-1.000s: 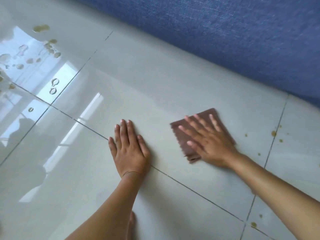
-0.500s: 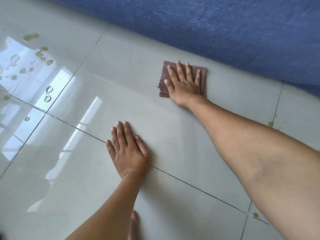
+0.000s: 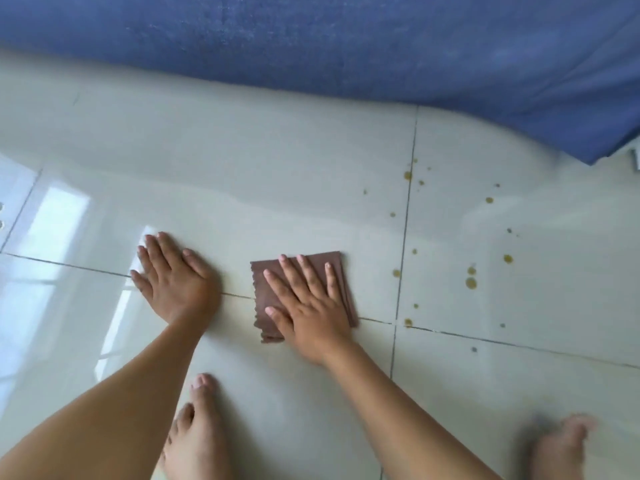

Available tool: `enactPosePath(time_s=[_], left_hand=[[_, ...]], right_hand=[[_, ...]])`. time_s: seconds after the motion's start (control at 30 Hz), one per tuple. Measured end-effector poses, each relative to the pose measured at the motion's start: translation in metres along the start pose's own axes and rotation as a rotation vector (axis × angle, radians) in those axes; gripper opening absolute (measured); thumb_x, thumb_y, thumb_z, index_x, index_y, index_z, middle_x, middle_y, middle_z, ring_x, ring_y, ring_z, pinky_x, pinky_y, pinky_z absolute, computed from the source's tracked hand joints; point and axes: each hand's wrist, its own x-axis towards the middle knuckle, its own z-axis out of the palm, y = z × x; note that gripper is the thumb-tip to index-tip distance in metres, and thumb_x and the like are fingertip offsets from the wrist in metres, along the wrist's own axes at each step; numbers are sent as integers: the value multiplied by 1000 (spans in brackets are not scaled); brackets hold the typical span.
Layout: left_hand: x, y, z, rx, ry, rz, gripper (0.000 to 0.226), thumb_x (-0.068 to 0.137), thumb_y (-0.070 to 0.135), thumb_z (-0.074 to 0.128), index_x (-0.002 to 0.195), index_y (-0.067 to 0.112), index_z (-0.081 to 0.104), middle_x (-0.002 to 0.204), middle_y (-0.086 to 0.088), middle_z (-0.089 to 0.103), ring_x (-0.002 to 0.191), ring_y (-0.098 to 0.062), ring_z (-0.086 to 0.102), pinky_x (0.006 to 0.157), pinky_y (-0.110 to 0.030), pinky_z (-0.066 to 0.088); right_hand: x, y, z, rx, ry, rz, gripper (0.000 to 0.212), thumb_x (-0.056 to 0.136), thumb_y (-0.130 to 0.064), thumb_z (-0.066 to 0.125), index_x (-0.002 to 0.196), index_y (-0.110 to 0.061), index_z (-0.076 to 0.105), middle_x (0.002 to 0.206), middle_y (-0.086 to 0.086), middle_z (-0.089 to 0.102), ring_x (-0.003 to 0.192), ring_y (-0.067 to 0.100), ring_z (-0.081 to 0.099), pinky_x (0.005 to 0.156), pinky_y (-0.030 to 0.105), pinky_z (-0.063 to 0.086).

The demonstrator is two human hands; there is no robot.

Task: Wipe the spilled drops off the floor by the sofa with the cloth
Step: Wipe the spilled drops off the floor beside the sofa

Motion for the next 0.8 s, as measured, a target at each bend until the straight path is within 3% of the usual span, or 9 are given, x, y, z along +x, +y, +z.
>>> enactPosePath(time_s=[0.13, 0.3, 0.43, 0.53, 0.67, 0.8], left_hand=[[-27, 16, -1, 44, -15, 60, 61, 99, 31, 23, 155, 9, 16, 165, -5, 11, 153, -21, 2, 123, -44, -3], [-74, 38, 17, 31, -78, 177, 62, 100, 34, 22, 156, 9, 12, 165, -5, 8, 153, -20, 3, 123, -43, -2], [-100, 62, 31, 10, -75, 221, 62, 100, 33, 23, 156, 9, 11, 165, -5, 8, 153, -20, 4, 124, -40, -1], [-100, 63, 35, 15, -40, 213, 63, 100, 35, 23, 156, 9, 12, 165, -6, 8, 153, -21, 5, 124, -41, 1], [-101, 62, 38, 4, -16, 223, 63, 99, 35, 25, 155, 8, 14, 164, -8, 12, 153, -23, 6, 123, -43, 3], [-100, 62, 40, 22, 0, 229, 63, 99, 34, 27, 155, 9, 15, 164, -9, 13, 152, -25, 7, 123, -45, 5]], right_hand=[[-83, 51, 8, 9, 66, 202, 56, 96, -52, 30, 148, -31, 32, 157, -5, 32, 145, 17, 19, 115, 51, 13], [-138, 116, 0, -12, 52, 419, 59, 97, -55, 10, 149, -31, 22, 158, -5, 29, 145, 18, 18, 116, 51, 9], [-160, 183, -21, -31, 80, 575, 61, 96, -55, 12, 149, -31, 27, 158, -1, 30, 145, 25, 25, 116, 50, 6], [-148, 230, -44, -20, 77, 708, 66, 90, -56, 13, 152, -33, 19, 163, -3, 16, 150, 26, 15, 118, 53, 3], [-100, 290, -78, 65, 113, 861, 59, 97, -51, 18, 153, -36, 4, 164, -6, -2, 151, 22, -4, 119, 55, -5], [-25, 310, -103, 197, 159, 1090, 59, 97, -48, 12, 153, -35, -2, 163, -6, -12, 150, 23, -13, 117, 57, -10]])
